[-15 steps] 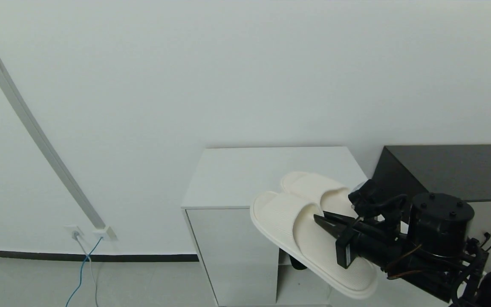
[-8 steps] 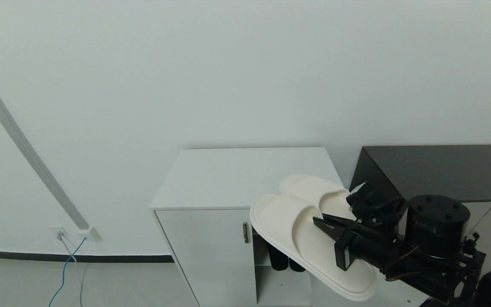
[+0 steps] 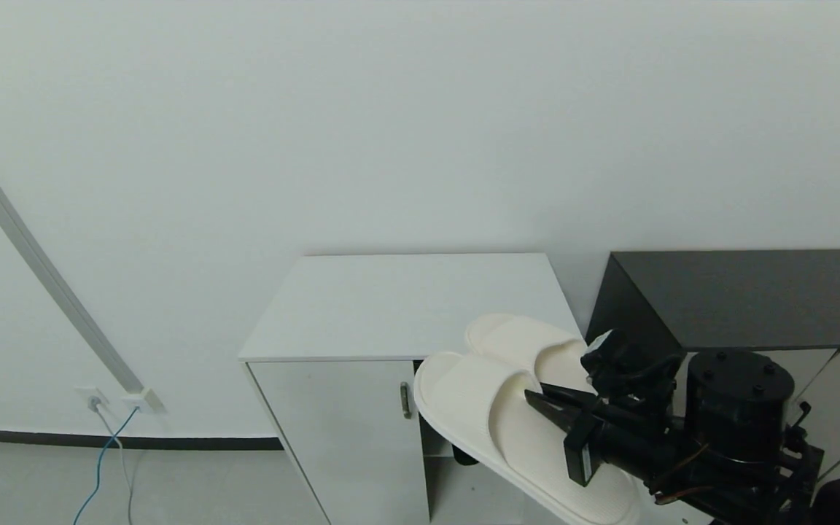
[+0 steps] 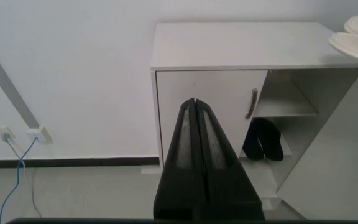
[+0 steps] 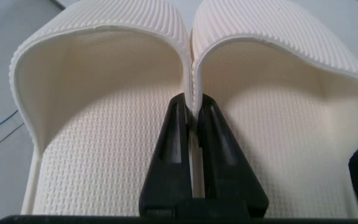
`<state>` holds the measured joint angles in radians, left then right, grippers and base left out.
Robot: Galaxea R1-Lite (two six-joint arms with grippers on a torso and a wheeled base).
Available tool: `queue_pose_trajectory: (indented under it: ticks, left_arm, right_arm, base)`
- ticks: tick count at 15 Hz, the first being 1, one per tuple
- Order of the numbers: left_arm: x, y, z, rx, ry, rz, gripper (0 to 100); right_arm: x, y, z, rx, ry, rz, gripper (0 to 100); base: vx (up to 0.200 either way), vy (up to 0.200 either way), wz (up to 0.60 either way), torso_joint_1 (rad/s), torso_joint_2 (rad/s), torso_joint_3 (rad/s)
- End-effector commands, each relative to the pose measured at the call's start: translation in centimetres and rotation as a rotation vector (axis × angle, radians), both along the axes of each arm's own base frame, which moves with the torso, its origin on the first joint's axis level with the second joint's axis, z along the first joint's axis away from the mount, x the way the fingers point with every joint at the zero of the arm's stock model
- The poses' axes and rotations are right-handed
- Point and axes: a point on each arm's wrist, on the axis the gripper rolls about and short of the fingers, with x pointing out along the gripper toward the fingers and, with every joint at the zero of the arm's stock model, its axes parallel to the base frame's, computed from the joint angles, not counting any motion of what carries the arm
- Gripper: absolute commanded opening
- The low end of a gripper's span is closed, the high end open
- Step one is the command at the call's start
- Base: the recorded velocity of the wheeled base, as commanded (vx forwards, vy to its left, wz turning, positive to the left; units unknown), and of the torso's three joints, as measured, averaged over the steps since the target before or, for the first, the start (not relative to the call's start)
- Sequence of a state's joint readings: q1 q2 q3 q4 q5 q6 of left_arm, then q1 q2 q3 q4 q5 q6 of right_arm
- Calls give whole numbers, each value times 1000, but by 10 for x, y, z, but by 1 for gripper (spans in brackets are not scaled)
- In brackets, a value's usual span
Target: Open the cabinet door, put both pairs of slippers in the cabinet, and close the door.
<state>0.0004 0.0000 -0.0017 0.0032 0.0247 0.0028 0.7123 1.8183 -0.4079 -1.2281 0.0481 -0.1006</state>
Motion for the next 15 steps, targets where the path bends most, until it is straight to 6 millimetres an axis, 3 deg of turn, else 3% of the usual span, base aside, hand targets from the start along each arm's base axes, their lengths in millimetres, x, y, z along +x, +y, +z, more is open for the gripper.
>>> queue_pose_trajectory:
  ticks: [1, 15]
  left_arm:
    - [0, 0, 0, 0, 0, 1, 0]
    - [0, 0, 0, 2, 0, 1, 0]
  right_arm:
    - [0, 0, 0, -2, 1, 1, 0]
    - [-13, 3, -4, -25, -39, 45, 0]
  base:
    - [0, 0, 0, 0, 0, 0]
    - [0, 0, 0, 0, 0, 0]
